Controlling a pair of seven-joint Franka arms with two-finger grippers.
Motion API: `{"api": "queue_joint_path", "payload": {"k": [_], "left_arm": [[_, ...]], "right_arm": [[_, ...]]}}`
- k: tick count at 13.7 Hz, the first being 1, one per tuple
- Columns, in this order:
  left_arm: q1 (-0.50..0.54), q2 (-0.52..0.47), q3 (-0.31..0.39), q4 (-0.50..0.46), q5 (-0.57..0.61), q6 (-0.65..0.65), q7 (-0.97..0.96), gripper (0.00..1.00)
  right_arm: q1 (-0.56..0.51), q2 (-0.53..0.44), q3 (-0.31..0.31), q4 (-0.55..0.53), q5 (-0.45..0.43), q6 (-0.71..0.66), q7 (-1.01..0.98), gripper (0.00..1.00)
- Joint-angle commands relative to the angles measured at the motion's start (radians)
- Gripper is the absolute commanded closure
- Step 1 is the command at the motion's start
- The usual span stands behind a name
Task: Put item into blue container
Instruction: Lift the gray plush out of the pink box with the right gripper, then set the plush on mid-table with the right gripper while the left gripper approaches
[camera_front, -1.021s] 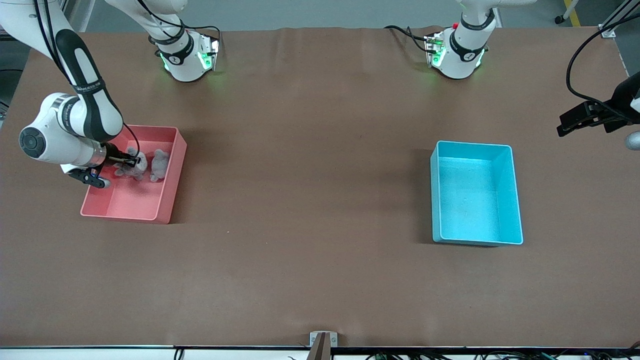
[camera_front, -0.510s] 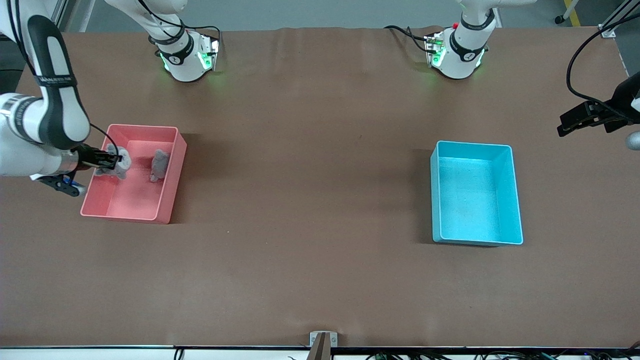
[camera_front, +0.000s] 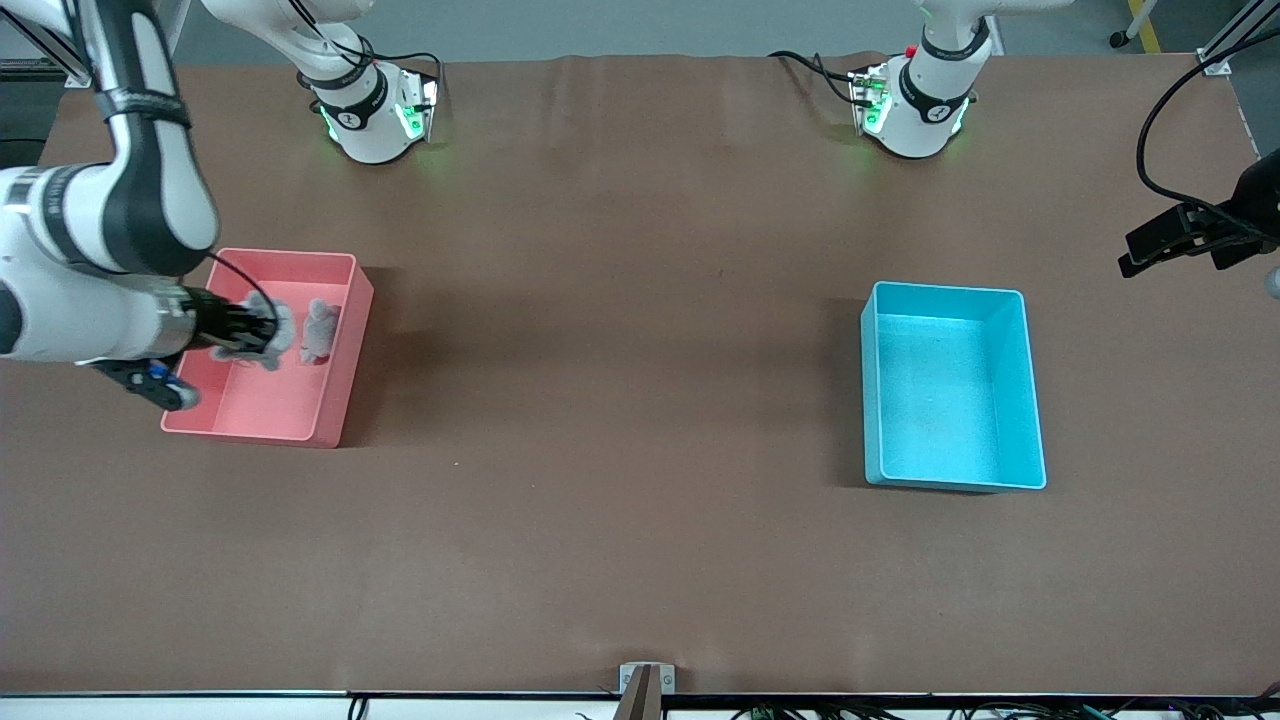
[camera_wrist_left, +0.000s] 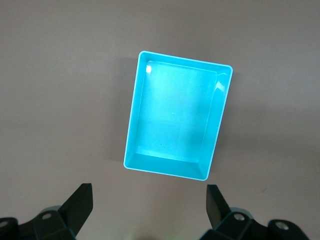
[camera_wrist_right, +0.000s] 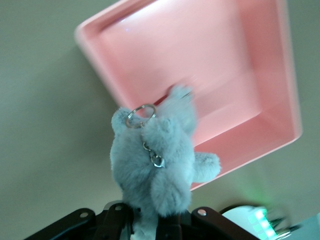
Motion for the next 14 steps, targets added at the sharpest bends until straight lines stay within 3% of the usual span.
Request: {"api": "queue_joint_path", "payload": {"k": [1, 7, 11, 14], "left_arm": [[-0.003, -0.003, 0.001, 0.004, -0.01, 0.007, -0.007, 0.0], [-0.035, 0.071, -0.014, 0.003, -0.002, 0.031, 0.006, 0.0], [-0.094, 0.152, -0.016, 0.001, 0.036, 0.058, -0.01, 0.0], [-0.135, 0.214, -0.016, 0.0, 0.04, 0.058, -0.01, 0.0]], "right_arm": [[0.093, -0.014, -0.008, -0.017, 0.038, 0.038, 0.156, 1.0], [0.413, 0.061, -0.008, -0.018, 0.085, 0.307, 0.645, 1.0], [0.582, 0.196, -0.008, 0.0, 0.089, 0.569, 0.917, 1.0], [0.661, 0.325, -0.009, 0.112, 0.087, 0.627, 1.072, 1.0]]}}
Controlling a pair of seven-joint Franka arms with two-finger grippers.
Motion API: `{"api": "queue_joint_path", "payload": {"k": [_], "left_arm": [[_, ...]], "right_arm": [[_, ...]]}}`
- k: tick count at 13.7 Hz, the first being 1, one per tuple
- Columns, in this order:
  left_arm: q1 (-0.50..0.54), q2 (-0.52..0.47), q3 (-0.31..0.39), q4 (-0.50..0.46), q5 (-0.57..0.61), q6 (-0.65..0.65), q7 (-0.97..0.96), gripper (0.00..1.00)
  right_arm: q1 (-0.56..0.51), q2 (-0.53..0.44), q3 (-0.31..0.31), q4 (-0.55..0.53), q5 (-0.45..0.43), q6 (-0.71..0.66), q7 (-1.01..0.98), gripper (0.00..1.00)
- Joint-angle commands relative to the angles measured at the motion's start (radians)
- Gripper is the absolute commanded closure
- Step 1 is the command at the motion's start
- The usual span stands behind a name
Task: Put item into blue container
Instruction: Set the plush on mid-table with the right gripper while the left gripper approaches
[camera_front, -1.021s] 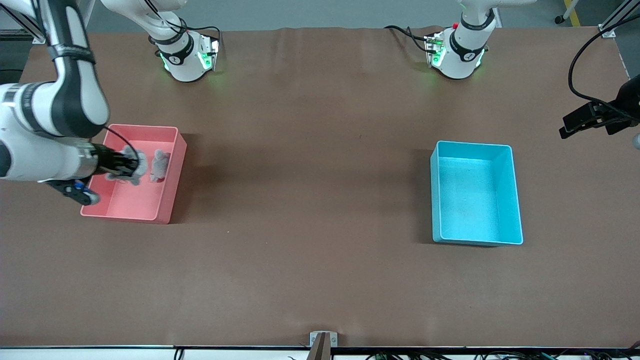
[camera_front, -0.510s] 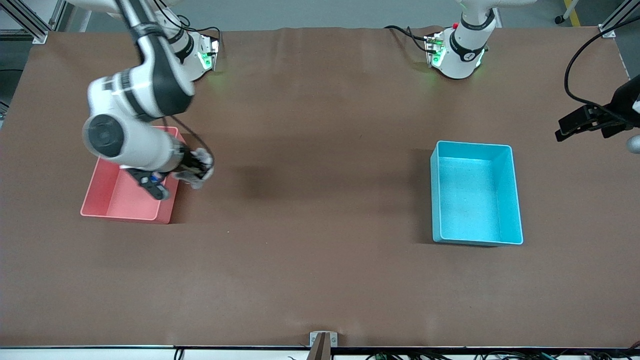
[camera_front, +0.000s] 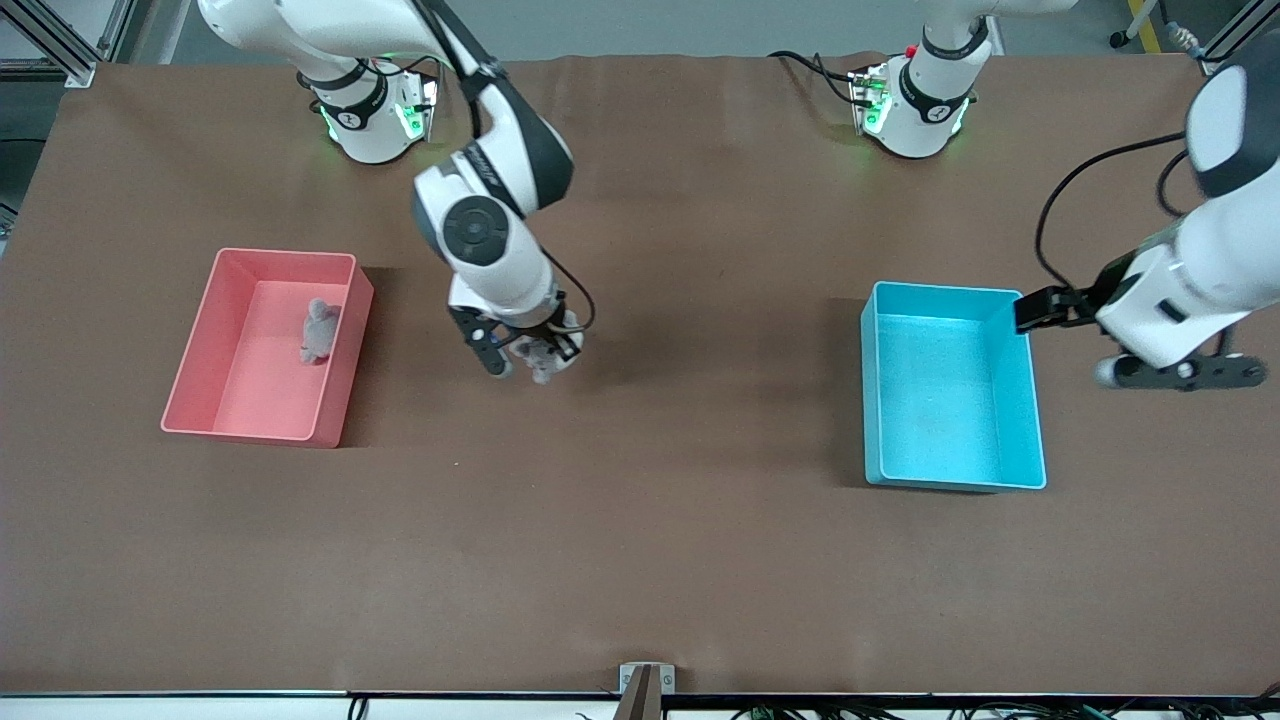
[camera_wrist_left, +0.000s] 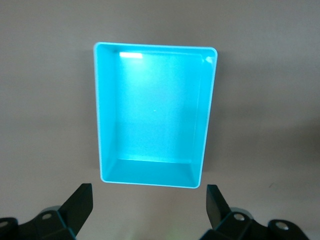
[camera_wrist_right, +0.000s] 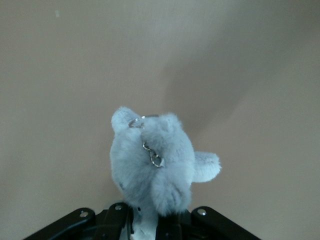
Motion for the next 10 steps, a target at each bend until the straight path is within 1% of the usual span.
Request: {"api": "queue_joint_path", "payload": {"k": [1, 3, 4, 6, 7, 8, 9, 10], "left_arm": [[-0.02, 0.044, -0.001, 0.016, 0.022, -0.003, -0.008, 0.0], [-0.045, 0.055, -0.001, 0.016, 0.019, -0.003, -0.009, 0.0], [-0.057, 0.056, -0.001, 0.016, 0.017, -0.003, -0.015, 0.0], [-0.079, 0.058, -0.001, 0.016, 0.009, -0.005, -0.02, 0.0], [-0.095, 0.072, -0.004, 0.016, 0.006, -0.005, -0.021, 0.0], [-0.126, 0.092, -0.006, 0.018, 0.003, -0.005, -0.026, 0.0], [-0.147, 0.104, -0.004, 0.021, 0.003, -0.003, -0.059, 0.0], [-0.169, 0.115, -0.006, 0.021, 0.002, 0.001, -0.121, 0.0]], "right_arm": [[0.055, 0.127, -0.016, 0.145, 0.005, -0.001, 0.124, 1.0], [0.081, 0.185, -0.016, 0.198, 0.001, 0.003, 0.166, 0.99], [0.09, 0.205, -0.016, 0.21, 0.0, 0.012, 0.178, 0.97], [0.093, 0.225, -0.016, 0.21, 0.006, 0.073, 0.201, 0.92], [0.093, 0.231, -0.016, 0.209, 0.008, 0.09, 0.21, 0.92], [0.095, 0.24, -0.016, 0.21, 0.006, 0.095, 0.218, 0.9], [0.098, 0.244, -0.016, 0.21, 0.006, 0.1, 0.218, 0.77], [0.1, 0.245, -0.016, 0.209, 0.006, 0.112, 0.218, 0.33]]}}
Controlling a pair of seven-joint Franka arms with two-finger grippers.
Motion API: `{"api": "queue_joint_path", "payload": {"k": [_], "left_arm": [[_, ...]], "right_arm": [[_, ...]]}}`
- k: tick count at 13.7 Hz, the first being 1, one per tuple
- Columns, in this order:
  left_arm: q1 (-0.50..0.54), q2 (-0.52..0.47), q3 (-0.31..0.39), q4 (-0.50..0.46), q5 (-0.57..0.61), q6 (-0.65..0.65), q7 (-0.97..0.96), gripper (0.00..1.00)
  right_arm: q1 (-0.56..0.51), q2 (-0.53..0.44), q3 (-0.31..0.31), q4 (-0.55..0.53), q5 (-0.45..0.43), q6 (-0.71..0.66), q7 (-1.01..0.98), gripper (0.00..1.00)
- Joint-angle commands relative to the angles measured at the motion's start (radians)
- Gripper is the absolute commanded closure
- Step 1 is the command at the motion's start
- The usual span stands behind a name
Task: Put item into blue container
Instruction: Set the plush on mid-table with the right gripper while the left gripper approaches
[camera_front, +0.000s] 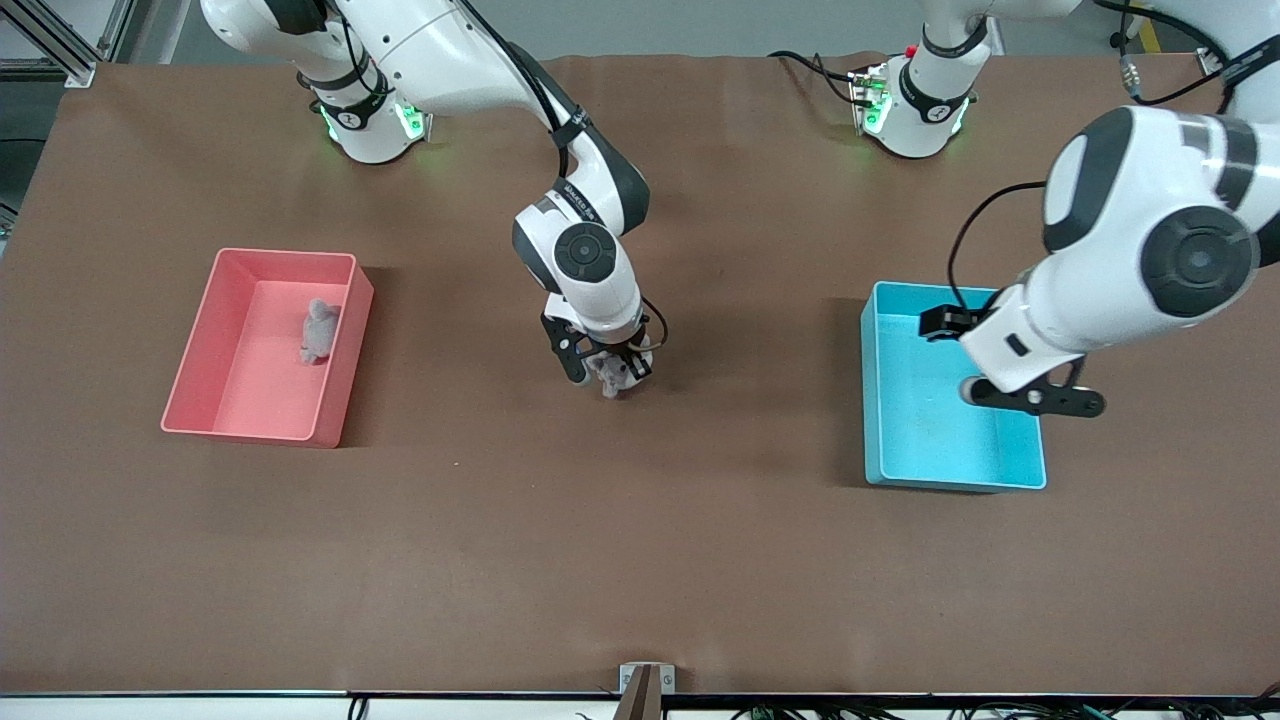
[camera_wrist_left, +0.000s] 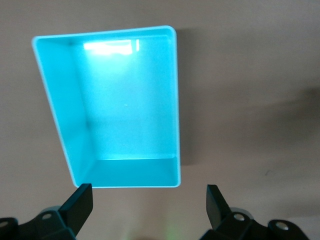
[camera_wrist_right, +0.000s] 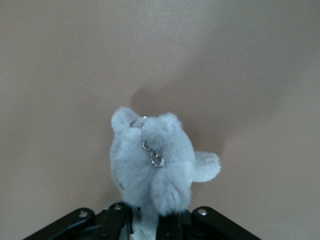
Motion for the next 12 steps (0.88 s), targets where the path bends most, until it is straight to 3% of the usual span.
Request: {"api": "queue_joint_path", "payload": {"k": [1, 4, 6, 9, 12], "left_arm": [[-0.061, 0.046, -0.002, 0.021, 0.0, 0.017, -0.128, 0.0], [-0.124, 0.077, -0.002, 0.021, -0.004, 0.055, -0.264, 0.0], [-0.138, 0.097, -0.002, 0.019, -0.09, 0.095, -0.343, 0.0], [-0.191, 0.126, -0.002, 0.019, -0.135, 0.146, -0.505, 0.0], [-0.251, 0.166, -0.002, 0.019, -0.196, 0.241, -0.752, 0.0]], "right_arm": [[0.014, 0.011, -0.011, 0.017, 0.002, 0.014, 0.026, 0.0], [0.01, 0.007, -0.011, 0.02, 0.0, 0.013, 0.026, 0.0], [-0.004, -0.002, -0.014, 0.046, 0.006, -0.003, 0.019, 0.0], [-0.081, -0.032, -0.009, 0.084, 0.009, -0.131, -0.027, 0.0], [-0.174, -0.146, -0.011, 0.072, 0.011, -0.324, -0.235, 0.0]]}}
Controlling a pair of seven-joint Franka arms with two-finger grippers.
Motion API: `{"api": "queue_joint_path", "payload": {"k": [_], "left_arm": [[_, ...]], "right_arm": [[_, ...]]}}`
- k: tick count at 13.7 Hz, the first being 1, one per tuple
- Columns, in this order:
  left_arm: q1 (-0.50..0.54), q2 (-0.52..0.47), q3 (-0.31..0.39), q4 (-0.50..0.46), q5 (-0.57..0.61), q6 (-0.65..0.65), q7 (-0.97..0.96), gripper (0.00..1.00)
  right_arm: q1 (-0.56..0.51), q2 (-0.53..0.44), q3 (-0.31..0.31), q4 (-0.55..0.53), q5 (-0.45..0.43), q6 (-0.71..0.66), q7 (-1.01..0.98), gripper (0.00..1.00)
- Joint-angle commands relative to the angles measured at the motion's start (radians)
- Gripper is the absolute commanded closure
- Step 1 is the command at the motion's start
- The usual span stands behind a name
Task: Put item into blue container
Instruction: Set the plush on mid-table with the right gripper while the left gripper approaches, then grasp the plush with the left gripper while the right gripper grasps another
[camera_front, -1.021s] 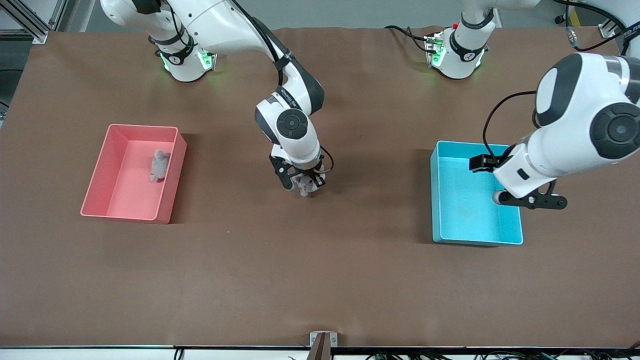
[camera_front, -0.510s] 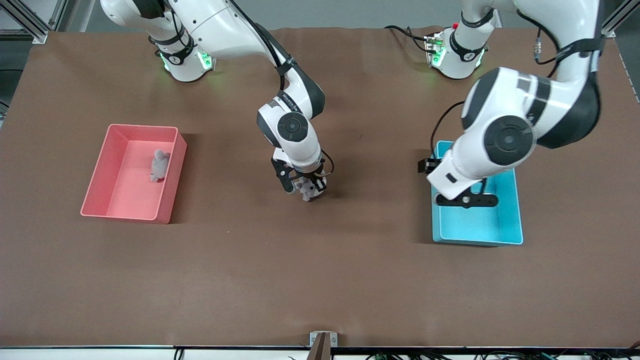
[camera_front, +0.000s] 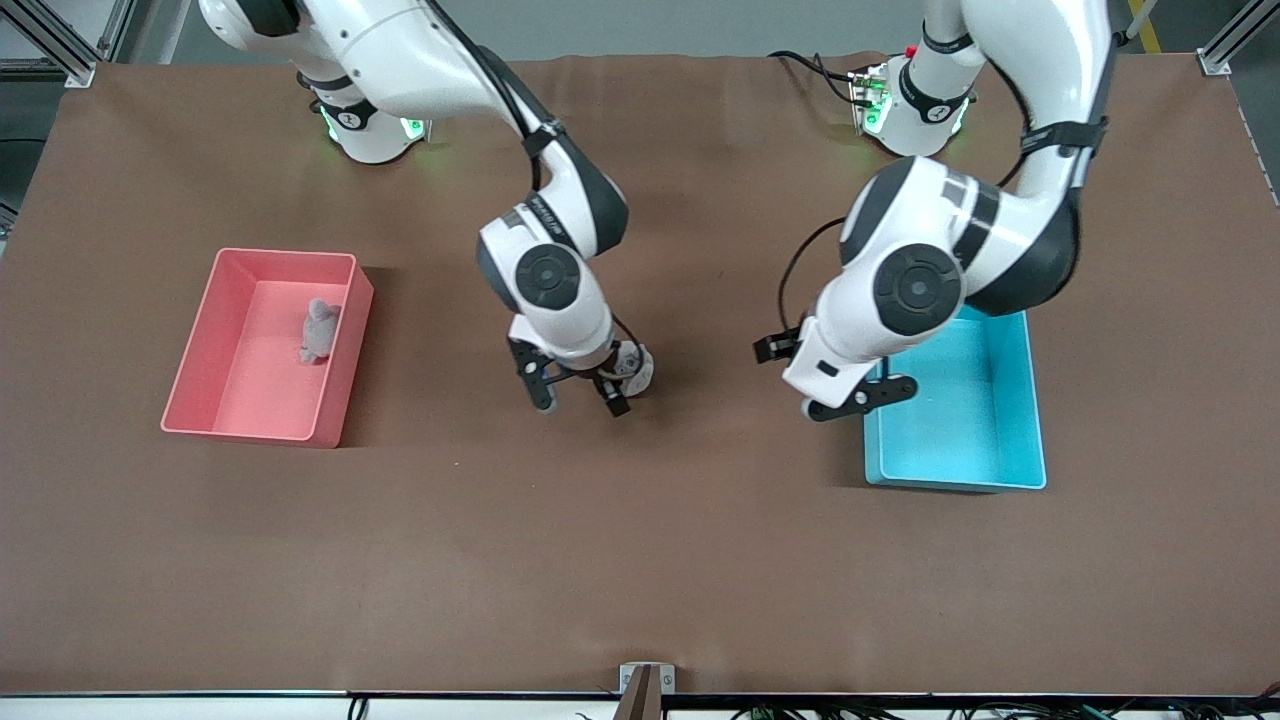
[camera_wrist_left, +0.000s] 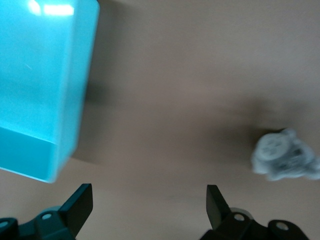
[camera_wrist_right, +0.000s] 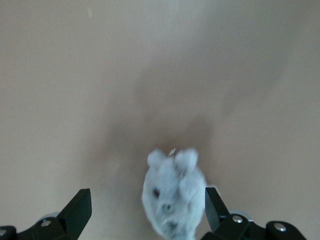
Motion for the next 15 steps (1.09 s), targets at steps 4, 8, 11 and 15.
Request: {"api": "queue_joint_path", "payload": {"k": [4, 8, 11, 15], "left_arm": [[-0.079, 0.058, 0.006, 0.019, -0.074, 0.093, -0.302, 0.0], [-0.125, 0.091, 0.004, 0.02, -0.11, 0.167, -0.465, 0.0], [-0.173, 0.123, 0.006, 0.019, -0.118, 0.207, -0.583, 0.0], [-0.216, 0.128, 0.006, 0.019, -0.118, 0.219, -0.726, 0.0]], "right_arm": [[-0.243, -0.316, 0.012, -0.247, 0.009, -0.217, -0.462, 0.0], [-0.456, -0.49, 0.011, -0.475, 0.009, -0.213, -0.825, 0.0], [-0.605, -0.556, 0.011, -0.625, 0.009, -0.162, -1.054, 0.0], [-0.723, -0.582, 0.011, -0.814, 0.027, 0.016, -1.255, 0.0]]}}
